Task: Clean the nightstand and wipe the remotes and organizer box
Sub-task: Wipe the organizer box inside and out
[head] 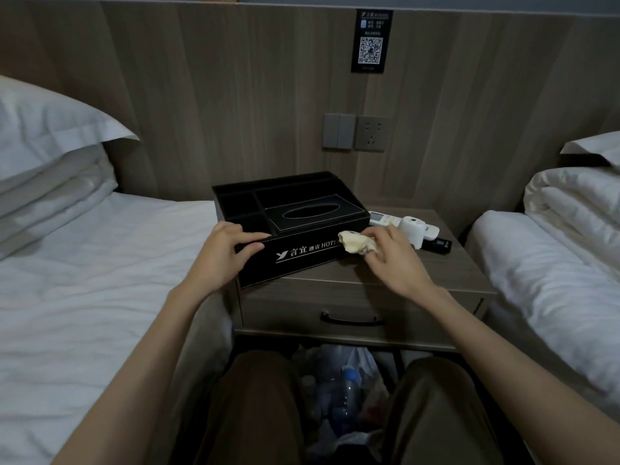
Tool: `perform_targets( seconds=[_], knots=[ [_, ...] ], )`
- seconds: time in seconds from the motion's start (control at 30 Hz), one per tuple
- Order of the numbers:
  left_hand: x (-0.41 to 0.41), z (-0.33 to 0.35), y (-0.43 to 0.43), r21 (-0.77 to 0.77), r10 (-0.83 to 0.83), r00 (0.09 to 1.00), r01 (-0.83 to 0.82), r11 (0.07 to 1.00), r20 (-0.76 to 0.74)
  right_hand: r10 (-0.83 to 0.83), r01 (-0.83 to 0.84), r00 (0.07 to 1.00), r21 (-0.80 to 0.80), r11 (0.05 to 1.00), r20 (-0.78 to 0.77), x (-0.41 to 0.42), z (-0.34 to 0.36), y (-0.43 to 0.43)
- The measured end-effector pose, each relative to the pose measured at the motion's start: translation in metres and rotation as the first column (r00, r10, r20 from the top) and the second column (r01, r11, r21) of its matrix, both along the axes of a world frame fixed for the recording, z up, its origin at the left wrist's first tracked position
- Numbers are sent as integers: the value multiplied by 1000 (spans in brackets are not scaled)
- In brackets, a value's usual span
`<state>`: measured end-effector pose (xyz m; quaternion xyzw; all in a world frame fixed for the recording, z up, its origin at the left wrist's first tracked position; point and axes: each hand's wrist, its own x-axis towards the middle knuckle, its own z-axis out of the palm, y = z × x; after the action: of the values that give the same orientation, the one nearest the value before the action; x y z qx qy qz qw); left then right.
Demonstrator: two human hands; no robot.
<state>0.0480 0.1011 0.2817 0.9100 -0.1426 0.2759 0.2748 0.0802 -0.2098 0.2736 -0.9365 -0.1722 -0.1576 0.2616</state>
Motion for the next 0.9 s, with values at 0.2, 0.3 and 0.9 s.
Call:
perform_targets(
  seconds=[0.2,0.3,0.9],
  knots=[
    [-3,1,33,-89,-124,991,119,989,-53,-31,-4,967,135,991,254,-21,22,20],
    [-6,-4,45,-208,-127,990,112,972,-59,-12,-76,925,217,973,379,-28,40,36],
    [24,8,11,-589,190,961,-273,761,-199,330,-350,934,-180,919,-136,51,65,162]
  ],
)
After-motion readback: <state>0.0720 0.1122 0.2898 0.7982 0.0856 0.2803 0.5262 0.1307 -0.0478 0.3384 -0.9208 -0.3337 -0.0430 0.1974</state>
